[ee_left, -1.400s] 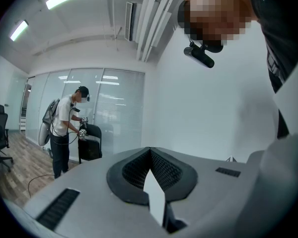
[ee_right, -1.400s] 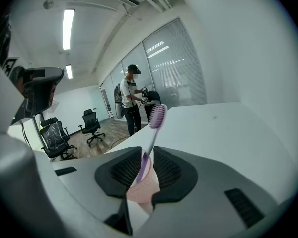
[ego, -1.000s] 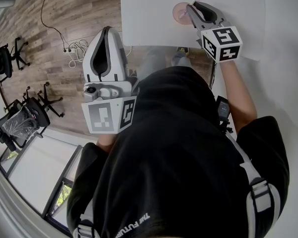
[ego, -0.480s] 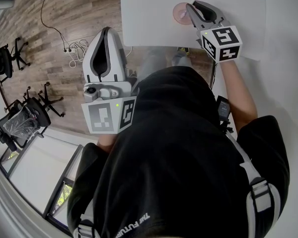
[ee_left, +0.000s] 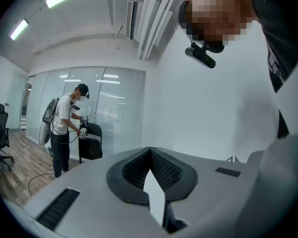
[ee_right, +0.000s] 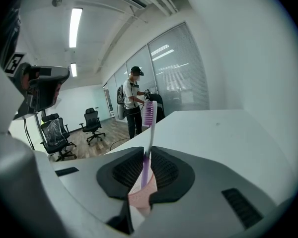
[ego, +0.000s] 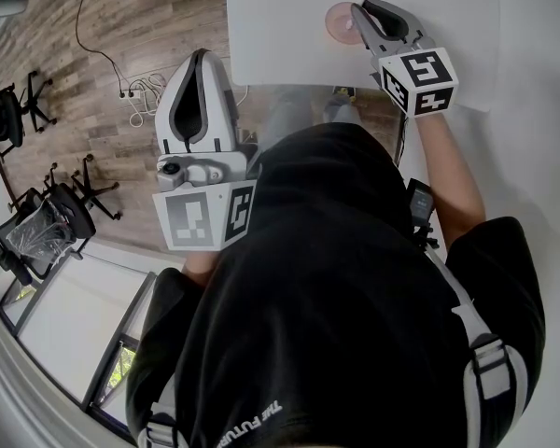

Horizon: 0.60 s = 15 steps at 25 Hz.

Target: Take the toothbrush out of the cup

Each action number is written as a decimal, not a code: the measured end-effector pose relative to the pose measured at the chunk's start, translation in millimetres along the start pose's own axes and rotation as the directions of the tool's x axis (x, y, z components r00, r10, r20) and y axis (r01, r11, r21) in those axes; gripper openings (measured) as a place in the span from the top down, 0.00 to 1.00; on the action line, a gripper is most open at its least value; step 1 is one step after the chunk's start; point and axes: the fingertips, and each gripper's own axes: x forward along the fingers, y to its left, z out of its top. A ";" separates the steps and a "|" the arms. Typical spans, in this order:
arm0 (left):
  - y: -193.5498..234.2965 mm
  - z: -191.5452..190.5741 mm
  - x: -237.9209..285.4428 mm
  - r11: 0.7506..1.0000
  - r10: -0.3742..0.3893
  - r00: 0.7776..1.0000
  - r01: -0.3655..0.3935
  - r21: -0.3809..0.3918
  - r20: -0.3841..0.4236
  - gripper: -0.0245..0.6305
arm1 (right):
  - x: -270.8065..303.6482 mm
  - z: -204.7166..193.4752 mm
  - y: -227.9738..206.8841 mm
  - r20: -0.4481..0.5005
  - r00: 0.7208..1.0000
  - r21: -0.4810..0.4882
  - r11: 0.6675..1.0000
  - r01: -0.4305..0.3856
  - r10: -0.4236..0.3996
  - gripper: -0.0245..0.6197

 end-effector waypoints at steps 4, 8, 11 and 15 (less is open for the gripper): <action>-2.9 4.2 2.8 1.000 -0.016 1.000 0.016 0.016 -0.004 0.95 | -0.8 2.3 2.2 0.006 1.000 -0.012 1.000 0.001 -0.001 0.88; -2.8 3.2 1.3 1.000 -0.017 1.000 0.017 0.017 0.001 0.95 | -0.9 1.6 4.7 0.008 1.000 -0.019 1.000 -0.004 0.004 0.89; -3.0 3.8 -0.3 1.000 -0.020 1.000 0.020 0.016 0.005 0.95 | -2.9 2.6 7.2 0.007 1.000 -0.025 1.000 -0.008 0.008 0.89; 1.5 5.6 -1.8 1.000 -0.018 1.000 0.017 0.012 0.009 0.95 | -2.5 8.7 9.3 0.013 1.000 -0.029 1.000 -0.008 0.009 0.89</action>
